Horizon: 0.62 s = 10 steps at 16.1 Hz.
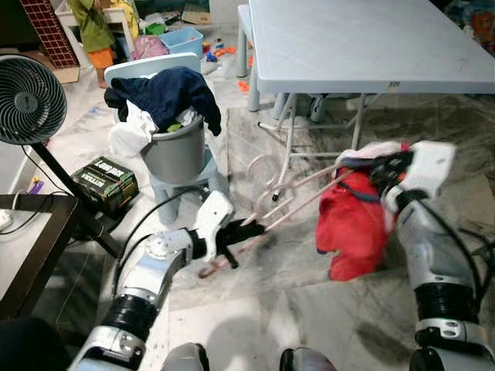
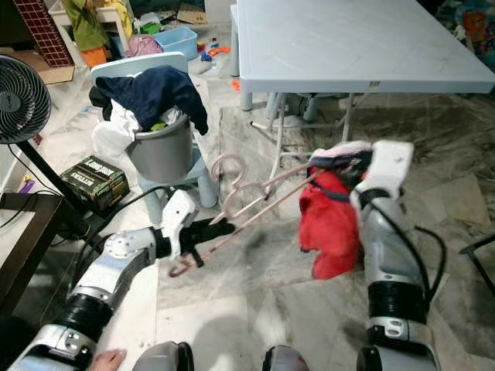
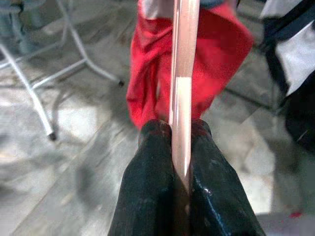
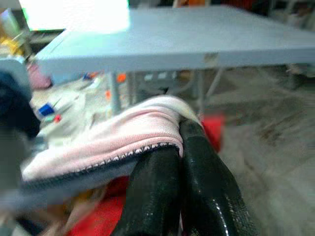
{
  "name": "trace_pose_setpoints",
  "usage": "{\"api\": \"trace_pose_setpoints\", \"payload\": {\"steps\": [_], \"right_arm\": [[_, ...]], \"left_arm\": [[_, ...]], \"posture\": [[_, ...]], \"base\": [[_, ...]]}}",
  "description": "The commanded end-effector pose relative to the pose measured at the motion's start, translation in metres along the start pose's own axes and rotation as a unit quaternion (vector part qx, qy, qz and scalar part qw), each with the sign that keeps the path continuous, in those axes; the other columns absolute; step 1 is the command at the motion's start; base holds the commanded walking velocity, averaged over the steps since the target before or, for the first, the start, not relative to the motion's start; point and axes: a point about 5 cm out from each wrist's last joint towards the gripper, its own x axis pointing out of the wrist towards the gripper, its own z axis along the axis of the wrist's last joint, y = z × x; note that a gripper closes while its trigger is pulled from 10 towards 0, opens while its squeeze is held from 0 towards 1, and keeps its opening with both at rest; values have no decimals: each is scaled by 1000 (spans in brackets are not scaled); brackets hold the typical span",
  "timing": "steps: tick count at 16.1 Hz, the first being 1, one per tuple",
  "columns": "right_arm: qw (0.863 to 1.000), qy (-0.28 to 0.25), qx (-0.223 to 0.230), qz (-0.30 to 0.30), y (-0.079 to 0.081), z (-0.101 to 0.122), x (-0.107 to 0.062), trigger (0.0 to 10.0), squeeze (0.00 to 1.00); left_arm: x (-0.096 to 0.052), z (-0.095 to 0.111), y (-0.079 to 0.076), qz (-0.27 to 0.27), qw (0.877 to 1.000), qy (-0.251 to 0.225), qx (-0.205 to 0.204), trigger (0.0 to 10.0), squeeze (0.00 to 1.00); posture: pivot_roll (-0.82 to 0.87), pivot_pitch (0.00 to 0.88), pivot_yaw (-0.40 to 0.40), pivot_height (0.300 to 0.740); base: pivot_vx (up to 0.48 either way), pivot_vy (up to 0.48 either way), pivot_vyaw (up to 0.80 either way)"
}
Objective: Hang hanger
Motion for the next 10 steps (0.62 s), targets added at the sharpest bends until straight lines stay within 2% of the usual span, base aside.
{"api": "trace_pose_setpoints", "payload": {"steps": [1, 3, 4, 5, 6, 8, 10], "right_arm": [[998, -52, 10, -19, -2, 25, 4, 0, 0], [997, -70, 4, -45, -4, 38, 12, 0, 0], [995, -72, -11, -73, -5, 43, 20, 0, 0], [993, -70, -16, -94, -6, 43, 23, 0, 0], [989, -61, -22, -135, -9, 41, 30, 0, 0], [986, -41, -27, -159, -10, 34, 34, 0, 0], [981, -18, -39, -190, -20, 23, 33, 0, 0]], "left_arm": [[-3, -3, 1, 3, 1000, 14, 12, 0, 0], [-10, -8, -6, -27, 999, 27, 21, 0, 0], [-21, -13, -17, -76, 996, 45, 30, 0, 0], [-26, -17, -21, -91, 994, 57, 37, 0, 0], [-38, -21, -27, -110, 990, 74, 45, 0, 0], [-48, -21, -29, -116, 989, 77, 42, 0, 0], [-56, -15, -23, -70, 995, 56, 44, 0, 0]], "posture": [[-14, 59, -2, 740], [-10, 57, -3, 740], [-2, 58, -5, 740], [2, 58, -8, 740], [17, 58, -14, 740], [36, 62, -22, 740], [44, 65, -25, 740]], "base": [[0, 0, 0], [0, 0, 0], [0, 0, 0], [0, 0, 0], [0, 0, 0], [0, 0, 0], [0, 0, 0]]}}
